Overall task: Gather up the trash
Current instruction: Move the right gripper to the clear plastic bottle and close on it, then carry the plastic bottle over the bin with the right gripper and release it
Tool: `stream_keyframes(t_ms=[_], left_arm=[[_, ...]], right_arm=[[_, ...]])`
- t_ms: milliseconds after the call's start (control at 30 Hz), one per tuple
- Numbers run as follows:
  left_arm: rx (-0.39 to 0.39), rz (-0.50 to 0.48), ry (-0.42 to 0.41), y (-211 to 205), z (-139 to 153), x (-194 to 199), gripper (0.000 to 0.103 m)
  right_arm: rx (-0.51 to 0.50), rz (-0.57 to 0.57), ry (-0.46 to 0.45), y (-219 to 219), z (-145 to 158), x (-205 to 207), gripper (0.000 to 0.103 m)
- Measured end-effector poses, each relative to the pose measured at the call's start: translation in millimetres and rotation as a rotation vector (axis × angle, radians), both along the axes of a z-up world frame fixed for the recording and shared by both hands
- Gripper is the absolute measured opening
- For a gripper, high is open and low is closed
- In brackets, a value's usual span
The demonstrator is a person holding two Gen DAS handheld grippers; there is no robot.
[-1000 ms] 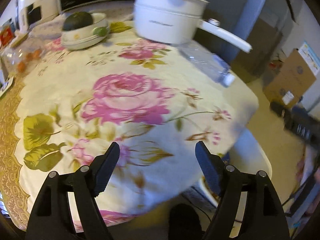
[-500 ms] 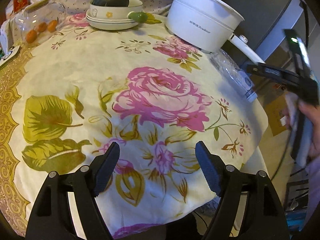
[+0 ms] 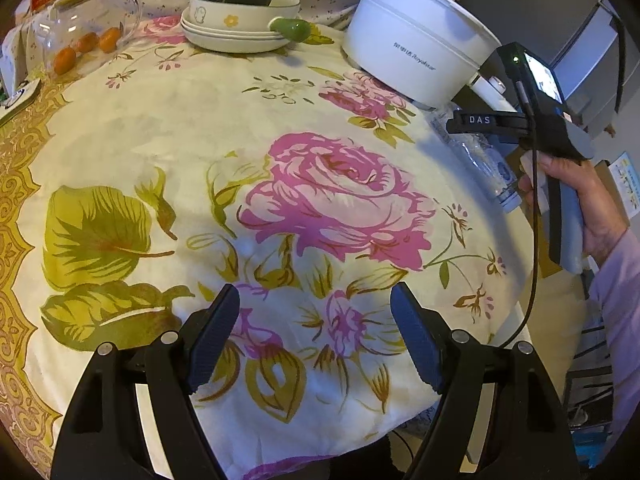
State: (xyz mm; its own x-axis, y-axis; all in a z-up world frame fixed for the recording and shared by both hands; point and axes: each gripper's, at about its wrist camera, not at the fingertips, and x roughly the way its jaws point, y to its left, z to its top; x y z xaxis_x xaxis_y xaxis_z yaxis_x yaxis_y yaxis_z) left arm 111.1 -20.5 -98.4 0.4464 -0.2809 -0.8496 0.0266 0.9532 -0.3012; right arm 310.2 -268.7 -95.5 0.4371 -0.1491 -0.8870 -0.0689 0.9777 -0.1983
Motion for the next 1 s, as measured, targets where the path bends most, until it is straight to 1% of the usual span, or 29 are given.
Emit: stream_keyframes(t_ms=[200,300,333,400,500,633,833,1000], left_arm=[[0.0,0.005,0.01,2,-5,2,0.076],[0.0,0.008,0.017,3,-7,3,0.076],[-0.001,0.01,0.021,4,-8,3,0.076],[-0.002,0.013,0.026,5,-10,4,0.076],[-0.002,0.018,0.028,5,-12,5,0.076],[-0.004,0.026,0.02,6,-12,5,0.076],[0.001,0.027,0.002,5,-8,1,0.076],[0.005,0.022,-0.013,2,-3,-2,0.076]], right_arm=[[0.03,0.005,0.021,1,-14,10,0.096],[0.015,0.011,0.021,5,-20,16,0.093],[0.011,0.01,0.019,3,-21,18,0.083],[0.028,0.0,0.017,2,-23,18,0.069],[0.038,-0.005,-0.005,-2,-26,17,0.069],[0.043,-0.005,-0.047,0,-25,-5,0.069],[0.074,-0.028,-0.131,-6,-8,-35,0.068],[0.115,-0.072,-0.202,-12,13,-58,0.068]])
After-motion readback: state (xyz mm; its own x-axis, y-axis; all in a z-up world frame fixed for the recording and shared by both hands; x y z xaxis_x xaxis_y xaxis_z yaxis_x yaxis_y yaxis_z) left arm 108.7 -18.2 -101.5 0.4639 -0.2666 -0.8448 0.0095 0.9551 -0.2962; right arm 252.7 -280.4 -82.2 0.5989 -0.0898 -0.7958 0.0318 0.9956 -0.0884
